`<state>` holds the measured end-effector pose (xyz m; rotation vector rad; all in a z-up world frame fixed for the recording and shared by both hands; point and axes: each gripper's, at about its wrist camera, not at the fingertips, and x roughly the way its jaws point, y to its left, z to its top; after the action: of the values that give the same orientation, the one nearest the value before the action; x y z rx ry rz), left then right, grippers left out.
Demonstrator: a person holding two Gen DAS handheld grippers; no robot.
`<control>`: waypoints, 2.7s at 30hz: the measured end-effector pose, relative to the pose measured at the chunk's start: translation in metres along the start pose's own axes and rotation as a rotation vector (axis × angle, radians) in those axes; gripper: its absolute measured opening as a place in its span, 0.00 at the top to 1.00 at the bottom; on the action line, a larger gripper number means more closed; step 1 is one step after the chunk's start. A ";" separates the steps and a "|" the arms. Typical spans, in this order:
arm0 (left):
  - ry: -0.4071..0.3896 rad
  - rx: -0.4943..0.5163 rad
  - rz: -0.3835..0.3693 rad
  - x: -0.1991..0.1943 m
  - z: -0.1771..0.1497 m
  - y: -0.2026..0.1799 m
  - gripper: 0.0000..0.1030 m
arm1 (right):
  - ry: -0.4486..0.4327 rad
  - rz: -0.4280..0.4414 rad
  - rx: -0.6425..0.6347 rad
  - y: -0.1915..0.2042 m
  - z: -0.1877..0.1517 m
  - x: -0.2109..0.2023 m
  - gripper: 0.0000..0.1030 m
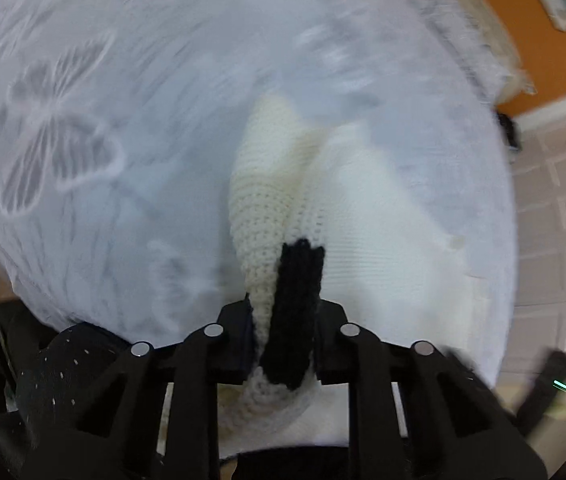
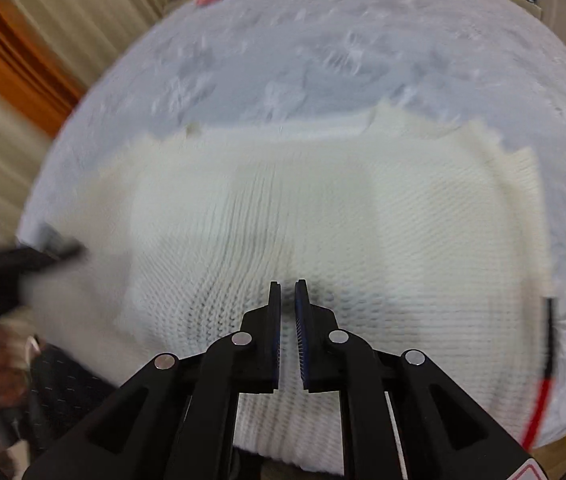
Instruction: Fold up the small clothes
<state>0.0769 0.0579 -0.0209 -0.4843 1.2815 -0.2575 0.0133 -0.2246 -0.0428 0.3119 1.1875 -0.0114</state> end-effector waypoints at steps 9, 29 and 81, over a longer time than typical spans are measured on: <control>0.077 0.303 -0.220 -0.029 -0.043 -0.154 0.65 | -0.083 0.017 0.117 -0.042 -0.017 -0.043 0.78; -0.003 0.493 0.206 -0.025 -0.110 -0.129 0.28 | 0.044 0.104 0.188 -0.046 0.037 -0.024 0.29; 0.262 0.305 -0.020 0.088 -0.131 -0.140 0.12 | -0.092 0.060 0.258 -0.128 -0.062 -0.103 0.37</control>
<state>-0.0129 -0.1296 -0.0552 -0.2064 1.4609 -0.5384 -0.1042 -0.3477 0.0003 0.5684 1.0853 -0.1262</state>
